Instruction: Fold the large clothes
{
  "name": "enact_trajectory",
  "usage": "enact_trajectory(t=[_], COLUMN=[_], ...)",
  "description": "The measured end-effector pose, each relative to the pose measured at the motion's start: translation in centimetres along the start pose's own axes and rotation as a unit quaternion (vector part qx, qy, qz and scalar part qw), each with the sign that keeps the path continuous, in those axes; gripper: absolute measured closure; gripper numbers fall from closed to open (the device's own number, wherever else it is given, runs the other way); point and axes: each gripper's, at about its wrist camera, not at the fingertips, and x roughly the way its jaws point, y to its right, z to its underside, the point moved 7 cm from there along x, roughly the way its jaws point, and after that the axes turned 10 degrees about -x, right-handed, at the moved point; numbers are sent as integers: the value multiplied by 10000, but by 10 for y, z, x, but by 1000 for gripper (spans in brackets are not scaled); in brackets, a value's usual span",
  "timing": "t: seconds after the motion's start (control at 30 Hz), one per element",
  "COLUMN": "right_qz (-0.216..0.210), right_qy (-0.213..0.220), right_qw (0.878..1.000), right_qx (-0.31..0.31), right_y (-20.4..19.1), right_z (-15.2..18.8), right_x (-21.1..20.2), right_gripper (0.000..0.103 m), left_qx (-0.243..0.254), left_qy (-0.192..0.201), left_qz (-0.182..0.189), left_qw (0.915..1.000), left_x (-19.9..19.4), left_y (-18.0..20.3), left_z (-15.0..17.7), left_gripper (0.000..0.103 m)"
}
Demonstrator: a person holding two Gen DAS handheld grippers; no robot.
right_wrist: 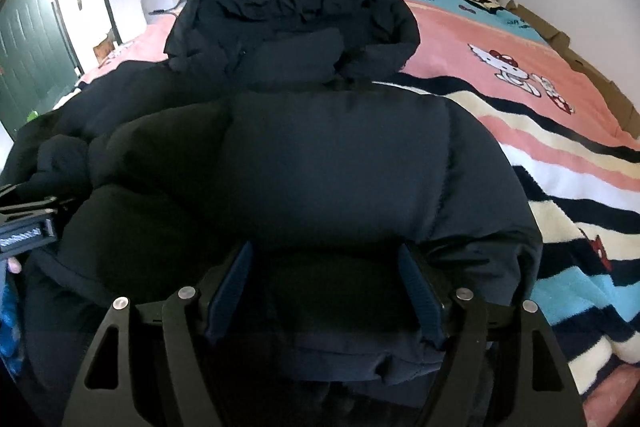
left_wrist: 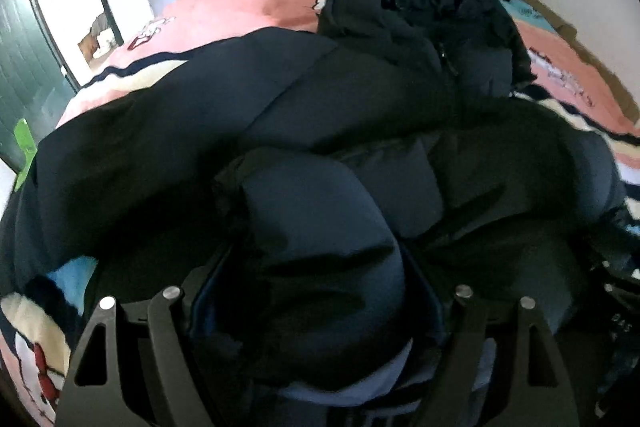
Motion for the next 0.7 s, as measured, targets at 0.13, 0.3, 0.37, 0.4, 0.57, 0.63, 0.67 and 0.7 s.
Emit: enact_trajectory(t=[0.13,0.3,0.37,0.4,0.57,0.63,0.67,0.7], right_qz=[107,113,140,153,179,233,269,296], right_qy=[-36,136,202,228,396,474,513,557], right_qw=[9999,9993,9987,9984,9956,9946,9940,9934], right_qx=[96,326,442,498,829,896,924,962], right_y=[0,-5,-7,-8,-16,-19,-21,-23], right_z=[5,21,32,37,52,53,53,52], right_x=[-18,-65,-87,-96,-140,-154,-160,-166], right_gripper=[30,30,30,29,29,29,29,28], left_qx=[-154,-174,-249,-309,-765,-883,-902,-925], left_qy=[79,147,162,178,153,122,114,103], left_qz=[253,523,639,673,932,949,934,897], left_qw=[9995,9984,9975,9971,9926,9915,9915,9916], left_x=[-34,-80,-97,-104,-133,-140,-142,-144], left_y=[-17,-45,-60,-69,-124,-147,-155,-165], left_z=[10,27,34,37,57,70,76,82], left_gripper=[24,24,24,24,24,24,24,24])
